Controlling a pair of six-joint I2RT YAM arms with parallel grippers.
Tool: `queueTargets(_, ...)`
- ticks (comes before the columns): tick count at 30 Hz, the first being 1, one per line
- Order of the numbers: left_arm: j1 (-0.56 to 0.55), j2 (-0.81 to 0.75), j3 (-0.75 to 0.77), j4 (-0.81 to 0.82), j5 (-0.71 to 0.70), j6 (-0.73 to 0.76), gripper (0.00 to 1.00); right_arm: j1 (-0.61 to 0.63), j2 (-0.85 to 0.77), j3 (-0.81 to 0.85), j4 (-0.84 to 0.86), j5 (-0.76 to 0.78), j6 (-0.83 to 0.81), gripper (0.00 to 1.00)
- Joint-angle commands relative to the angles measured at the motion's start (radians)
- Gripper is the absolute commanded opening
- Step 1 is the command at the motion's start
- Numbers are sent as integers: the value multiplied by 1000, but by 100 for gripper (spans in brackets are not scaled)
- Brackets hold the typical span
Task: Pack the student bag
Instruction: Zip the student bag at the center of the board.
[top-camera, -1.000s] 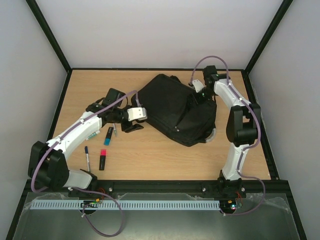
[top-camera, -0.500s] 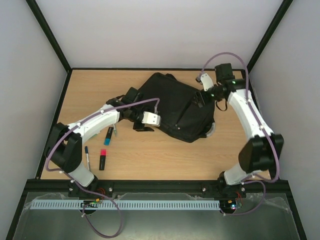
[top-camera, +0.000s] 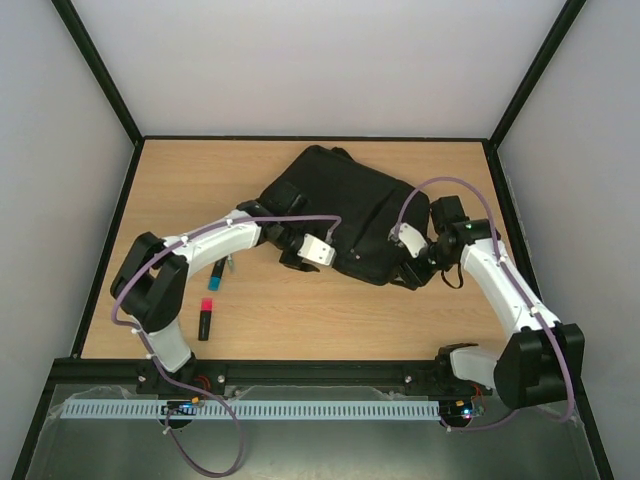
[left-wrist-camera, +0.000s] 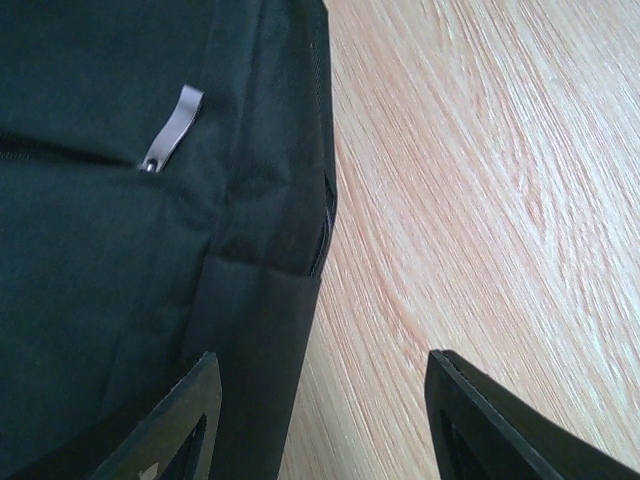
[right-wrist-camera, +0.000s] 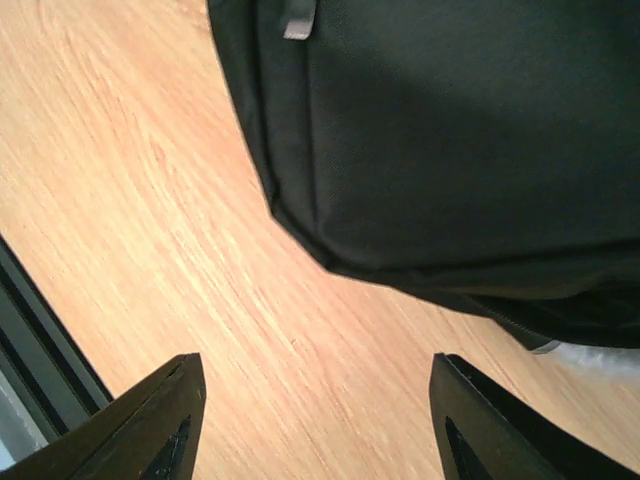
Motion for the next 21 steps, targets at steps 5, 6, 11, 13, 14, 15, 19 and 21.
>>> queueTargets(5, -66, 61, 8, 123, -18, 19, 58, 35, -38, -137, 26, 32, -84, 58)
queueTargets(6, -69, 67, 9, 127, -21, 23, 58, 36, -27, -147, 42, 38, -81, 58)
queueTargets(11, -87, 83, -16, 194, -39, 32, 58, 34, 38, -145, 135, 68, -12, 55)
queueTargets(13, -99, 90, -25, 229, -46, 32, 56, 35, 74, -133, 175, 78, 29, 54)
queueTargets(14, -105, 94, -29, 247, -52, 27, 55, 35, 94, -122, 194, 82, 51, 54)
queueTargets(15, -111, 98, -33, 264, -55, 25, 55, 35, 113, -112, 214, 86, 75, 54)
queueTargets(19, -135, 105, -50, 319, -74, 24, 54, 35, 174, -54, 264, 85, 141, 53)
queueTargets(21, -141, 112, -59, 351, -92, 12, 55, 35, 195, -28, 273, 81, 155, 53)
